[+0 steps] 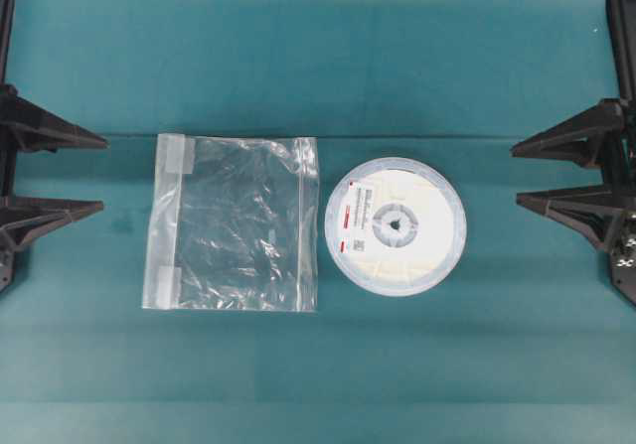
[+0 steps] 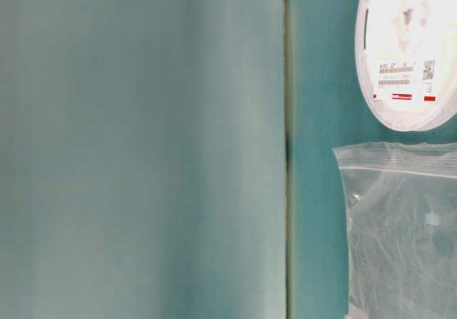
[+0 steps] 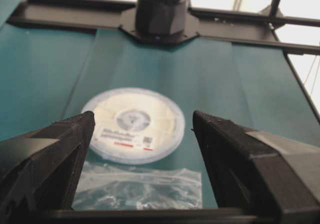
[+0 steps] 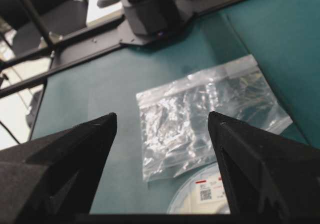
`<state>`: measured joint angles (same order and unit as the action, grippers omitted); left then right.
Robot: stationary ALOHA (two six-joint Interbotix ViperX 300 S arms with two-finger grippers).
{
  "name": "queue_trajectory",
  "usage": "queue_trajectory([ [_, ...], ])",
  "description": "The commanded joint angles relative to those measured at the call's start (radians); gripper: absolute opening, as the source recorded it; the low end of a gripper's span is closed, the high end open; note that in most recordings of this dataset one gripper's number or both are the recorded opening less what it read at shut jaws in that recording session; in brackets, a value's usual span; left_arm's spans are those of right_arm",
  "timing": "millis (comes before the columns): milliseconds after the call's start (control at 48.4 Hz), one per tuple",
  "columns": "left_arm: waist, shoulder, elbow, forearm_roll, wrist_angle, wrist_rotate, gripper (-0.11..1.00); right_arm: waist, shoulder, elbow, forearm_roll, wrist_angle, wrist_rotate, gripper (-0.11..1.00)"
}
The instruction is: Take out the reel from the clear zip bag.
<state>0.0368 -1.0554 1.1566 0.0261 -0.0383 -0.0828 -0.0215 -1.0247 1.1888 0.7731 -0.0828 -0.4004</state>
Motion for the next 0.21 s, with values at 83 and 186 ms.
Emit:
queue_trajectory([
  [83, -0.003, 0.008, -0.017, 0.003, -0.003, 0.002, 0.89, -0.002, 0.005, -0.009, -0.003, -0.005, -0.011, 0.89],
  [186, -0.003, 0.008, -0.012, 0.003, -0.003, 0.0, 0.89, -0.002, 0.005, -0.009, -0.002, -0.005, -0.011, 0.89],
])
